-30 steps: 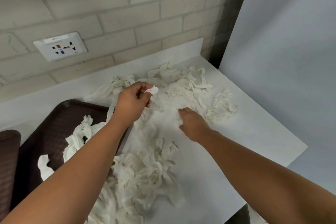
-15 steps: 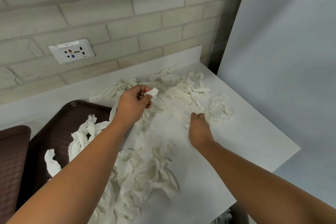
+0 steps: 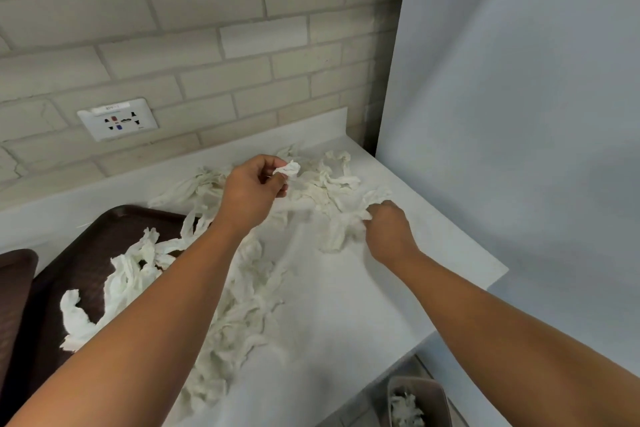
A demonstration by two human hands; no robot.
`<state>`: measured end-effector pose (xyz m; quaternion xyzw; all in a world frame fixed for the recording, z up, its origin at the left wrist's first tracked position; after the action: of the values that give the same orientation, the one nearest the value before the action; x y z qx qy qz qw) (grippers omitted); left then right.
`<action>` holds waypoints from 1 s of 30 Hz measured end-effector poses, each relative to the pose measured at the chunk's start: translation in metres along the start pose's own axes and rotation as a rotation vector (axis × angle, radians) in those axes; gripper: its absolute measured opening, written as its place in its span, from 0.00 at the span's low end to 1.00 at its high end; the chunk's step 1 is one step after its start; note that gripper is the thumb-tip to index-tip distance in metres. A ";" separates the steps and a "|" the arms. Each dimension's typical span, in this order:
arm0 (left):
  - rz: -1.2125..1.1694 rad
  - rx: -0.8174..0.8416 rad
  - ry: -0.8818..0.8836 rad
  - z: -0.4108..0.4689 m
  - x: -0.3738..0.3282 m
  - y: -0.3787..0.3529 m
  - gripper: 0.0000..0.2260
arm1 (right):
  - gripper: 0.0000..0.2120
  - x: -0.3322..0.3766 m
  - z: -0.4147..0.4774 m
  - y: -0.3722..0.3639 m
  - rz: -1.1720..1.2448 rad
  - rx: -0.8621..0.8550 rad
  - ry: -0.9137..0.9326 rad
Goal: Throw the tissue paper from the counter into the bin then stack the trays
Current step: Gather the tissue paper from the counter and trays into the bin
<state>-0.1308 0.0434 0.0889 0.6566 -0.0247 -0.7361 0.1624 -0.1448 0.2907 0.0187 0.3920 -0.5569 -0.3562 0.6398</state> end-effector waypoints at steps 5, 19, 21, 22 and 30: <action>-0.020 -0.005 -0.043 -0.016 -0.030 -0.031 0.07 | 0.08 -0.011 -0.028 0.063 0.325 -0.103 -0.001; -0.072 0.195 0.003 -0.119 -0.061 -0.199 0.01 | 0.06 -0.154 -0.146 0.115 0.906 0.083 -0.266; -0.064 0.226 0.017 -0.137 -0.056 -0.225 0.01 | 0.09 -0.179 -0.165 0.110 0.943 0.088 -0.303; -0.061 0.241 0.025 -0.146 -0.053 -0.237 0.01 | 0.13 -0.191 -0.175 0.107 0.930 0.084 -0.313; -0.034 0.388 0.120 -0.209 0.006 -0.326 0.03 | 0.13 -0.290 -0.244 0.066 0.722 -0.037 -0.462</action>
<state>0.0050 0.3875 -0.0266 0.7187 -0.1452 -0.6797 0.0216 0.0624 0.6038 -0.0651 0.0702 -0.7807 -0.1977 0.5887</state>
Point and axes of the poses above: each hand's wrist, its own z-axis towards the middle knuckle, its own y-axis out of the back of the hand, x = y × z, the point moved 9 cm from there along z, towards the middle knuckle, and after that the axes turned 3 degrees about x, right-handed, at the moved point
